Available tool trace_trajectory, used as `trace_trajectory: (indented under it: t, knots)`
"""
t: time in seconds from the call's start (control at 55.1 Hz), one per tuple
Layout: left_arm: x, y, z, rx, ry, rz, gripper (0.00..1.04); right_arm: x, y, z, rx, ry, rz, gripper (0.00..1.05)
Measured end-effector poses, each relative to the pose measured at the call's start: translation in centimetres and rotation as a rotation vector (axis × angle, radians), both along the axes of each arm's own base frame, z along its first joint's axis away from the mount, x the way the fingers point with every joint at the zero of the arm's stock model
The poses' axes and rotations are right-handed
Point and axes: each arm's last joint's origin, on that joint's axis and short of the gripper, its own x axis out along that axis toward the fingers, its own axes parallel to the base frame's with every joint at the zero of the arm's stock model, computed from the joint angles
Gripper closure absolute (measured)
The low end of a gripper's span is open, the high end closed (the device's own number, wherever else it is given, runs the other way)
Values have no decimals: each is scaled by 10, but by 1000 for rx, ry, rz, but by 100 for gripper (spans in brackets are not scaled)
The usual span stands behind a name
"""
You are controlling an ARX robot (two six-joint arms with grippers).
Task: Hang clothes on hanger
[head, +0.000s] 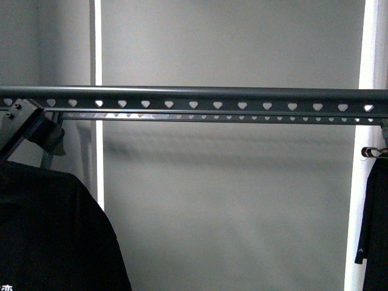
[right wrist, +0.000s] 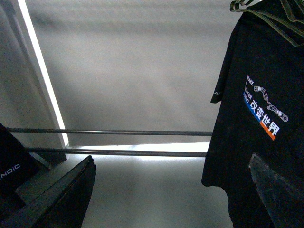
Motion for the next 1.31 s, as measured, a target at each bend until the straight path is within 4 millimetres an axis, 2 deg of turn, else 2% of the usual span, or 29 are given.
trace_trajectory:
  t: [0.2, 0.545, 0.762, 0.889, 0.944, 1.053, 1.18, 1.307]
  knots:
    - [30, -4, 12, 7, -11, 38, 7, 0, 0, 0, 0, 0, 0, 7]
    - [57, -4, 21, 15, 13, 74, 7, 0, 0, 0, 0, 0, 0, 7]
    - [64, 5, 11, 30, 101, 121, 35, 0, 0, 0, 0, 0, 0, 7]
    - [66, 13, 7, 30, 114, 134, 62, 0, 0, 0, 0, 0, 0, 7]
    - [65, 15, 6, 30, 116, 132, 69, 0, 0, 0, 0, 0, 0, 7]
    - [60, 21, 1, 25, 133, 118, 90, 0, 0, 0, 0, 0, 0, 7]
    - [46, 25, -5, 4, 153, 67, 98, 0, 0, 0, 0, 0, 0, 7]
    - [23, 23, -9, 38, 169, -39, 99, 0, 0, 0, 0, 0, 0, 7]
